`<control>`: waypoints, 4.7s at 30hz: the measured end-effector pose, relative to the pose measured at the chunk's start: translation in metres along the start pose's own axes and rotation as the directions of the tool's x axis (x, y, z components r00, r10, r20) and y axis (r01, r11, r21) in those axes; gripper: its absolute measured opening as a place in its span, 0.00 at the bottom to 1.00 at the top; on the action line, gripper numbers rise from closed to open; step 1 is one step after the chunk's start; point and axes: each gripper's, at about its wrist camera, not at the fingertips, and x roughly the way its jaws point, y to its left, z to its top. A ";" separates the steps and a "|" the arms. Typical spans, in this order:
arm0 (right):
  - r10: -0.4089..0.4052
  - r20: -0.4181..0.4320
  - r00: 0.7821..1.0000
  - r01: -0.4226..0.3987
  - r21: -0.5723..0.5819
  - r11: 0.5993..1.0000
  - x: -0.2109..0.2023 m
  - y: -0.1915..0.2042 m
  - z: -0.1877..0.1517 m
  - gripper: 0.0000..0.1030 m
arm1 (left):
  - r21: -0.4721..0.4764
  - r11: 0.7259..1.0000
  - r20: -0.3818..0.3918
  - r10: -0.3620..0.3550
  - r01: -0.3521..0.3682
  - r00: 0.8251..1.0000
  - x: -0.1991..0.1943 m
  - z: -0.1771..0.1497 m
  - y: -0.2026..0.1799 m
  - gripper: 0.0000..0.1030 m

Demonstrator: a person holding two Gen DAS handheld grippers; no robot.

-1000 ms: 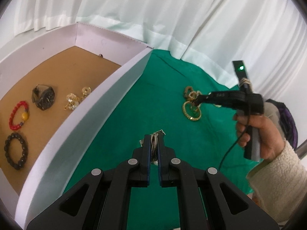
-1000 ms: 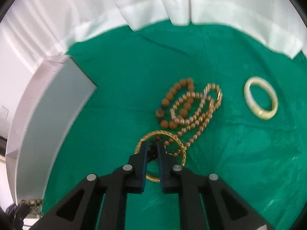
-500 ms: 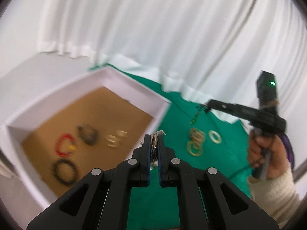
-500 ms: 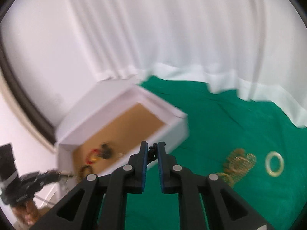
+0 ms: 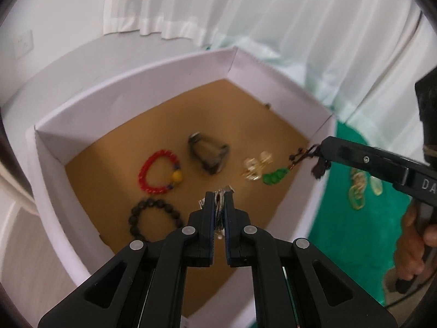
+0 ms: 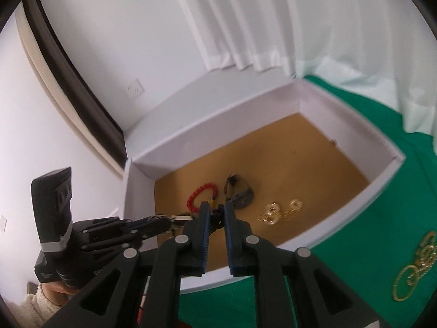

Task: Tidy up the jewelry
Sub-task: 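Carry the chain and jade pendant into the white box and open both tools, then withdraw both tools from the box back over the table, then lower the left tool onto the gold bangle and grasp its rim, then grasp the pearl bead necklace with the right tool and lift while the left tool holds the bangle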

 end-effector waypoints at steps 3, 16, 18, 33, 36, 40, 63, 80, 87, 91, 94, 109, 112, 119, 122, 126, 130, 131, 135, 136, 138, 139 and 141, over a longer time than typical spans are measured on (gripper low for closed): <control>-0.013 -0.014 1.000 0.013 0.034 0.999 0.010 -0.004 -0.009 0.32 | 0.007 0.998 0.013 0.055 -0.056 0.998 0.000 -0.004 0.002 0.36; -0.284 0.101 0.953 0.277 0.075 0.958 -0.089 -0.056 -0.102 0.51 | 0.170 0.985 0.120 -0.002 -0.019 0.993 -0.033 -0.035 -0.089 0.81; -0.346 0.106 0.932 0.338 0.092 0.937 -0.104 -0.067 -0.125 0.51 | 0.211 0.977 0.115 -0.023 -0.001 0.993 -0.031 -0.043 -0.113 0.82; -0.649 0.053 0.759 0.594 0.351 0.724 -0.186 -0.135 -0.284 0.51 | 0.426 0.905 0.100 -0.039 -0.007 0.994 -0.011 -0.089 -0.216 0.82; -0.656 0.035 0.754 0.597 0.381 0.706 -0.192 -0.144 -0.299 0.51 | 0.443 0.897 0.103 -0.034 -0.015 0.994 -0.010 -0.093 -0.223 0.82; -0.660 0.030 0.751 0.596 0.402 0.695 -0.196 -0.148 -0.309 0.51 | 0.458 0.889 0.108 -0.025 -0.027 0.994 -0.007 -0.095 -0.228 0.84; -0.655 0.016 0.755 0.584 0.438 0.684 -0.193 -0.152 -0.327 0.54 | 0.503 0.851 -0.102 -0.115 0.151 0.988 0.045 -0.118 -0.260 0.87; -0.632 0.023 0.775 0.543 0.488 0.683 -0.200 -0.168 -0.339 0.54 | 0.492 0.784 -0.280 -0.269 0.379 0.921 0.137 -0.074 -0.350 0.87; -0.613 0.030 0.790 0.526 0.481 0.701 -0.198 -0.169 -0.338 0.54 | 0.480 0.818 -0.252 -0.219 0.318 0.943 0.176 -0.059 -0.358 0.87; -0.607 0.027 0.795 0.522 0.481 0.705 -0.194 -0.172 -0.337 0.54 | 0.502 0.809 -0.238 -0.212 0.307 0.948 0.179 -0.060 -0.365 0.85; -0.603 0.027 0.797 0.516 0.488 0.704 -0.193 -0.173 -0.338 0.54 | 0.542 0.794 -0.205 -0.192 0.274 0.960 0.179 -0.062 -0.369 0.67; -0.512 0.048 0.858 0.419 0.512 0.750 -0.202 -0.199 -0.314 0.54 | 0.481 0.828 -0.160 -0.239 0.288 0.958 0.117 -0.067 -0.310 0.67; -0.484 0.058 0.873 0.376 0.550 0.745 -0.208 -0.225 -0.295 0.54 | 0.463 0.843 -0.144 -0.234 0.274 0.962 0.099 -0.072 -0.285 0.67; -0.400 0.063 0.914 0.270 0.642 0.717 -0.179 -0.305 -0.213 0.54 | 0.404 0.873 -0.124 -0.244 0.273 0.962 0.071 -0.079 -0.252 0.67; -0.400 0.065 0.914 0.254 0.678 0.690 -0.154 -0.332 -0.177 0.54 | 0.395 0.877 -0.115 -0.248 0.274 0.962 0.067 -0.077 -0.249 0.67; -0.477 -0.005 0.879 0.368 0.641 0.673 -0.117 -0.347 -0.142 0.49 | 0.379 0.884 -0.114 -0.248 0.273 0.962 0.067 -0.075 -0.240 0.67; -0.540 -0.095 0.836 0.502 0.528 0.685 -0.093 -0.337 -0.132 0.11 | 0.352 0.896 -0.122 -0.241 0.269 0.963 0.069 -0.074 -0.228 0.67; -0.525 -0.091 0.846 0.485 0.538 0.689 -0.096 -0.335 -0.135 0.08 | 0.351 0.898 -0.120 -0.240 0.267 0.963 0.067 -0.074 -0.225 0.67; -0.516 -0.022 0.856 0.439 0.559 0.704 -0.131 -0.319 -0.146 0.08 | 0.357 0.898 -0.110 -0.233 0.257 0.966 0.065 -0.075 -0.225 0.67; -0.512 -0.003 0.859 0.428 0.555 0.714 -0.139 -0.314 -0.147 0.08 | 0.360 0.898 -0.104 -0.229 0.251 0.968 0.063 -0.075 -0.226 0.67; -0.505 0.036 0.863 0.407 0.543 0.734 -0.158 -0.301 -0.149 0.08 | 0.371 0.900 -0.084 -0.214 0.230 0.973 0.059 -0.074 -0.228 0.67; -0.502 0.052 0.863 0.401 0.535 0.744 -0.167 -0.294 -0.149 0.08 | 0.377 0.900 -0.073 -0.205 0.217 0.976 0.057 -0.073 -0.231 0.67; -0.500 0.084 0.862 0.393 0.514 0.763 -0.183 -0.281 -0.143 0.08 | 0.391 0.901 -0.048 -0.181 0.185 0.982 0.052 -0.073 -0.233 0.67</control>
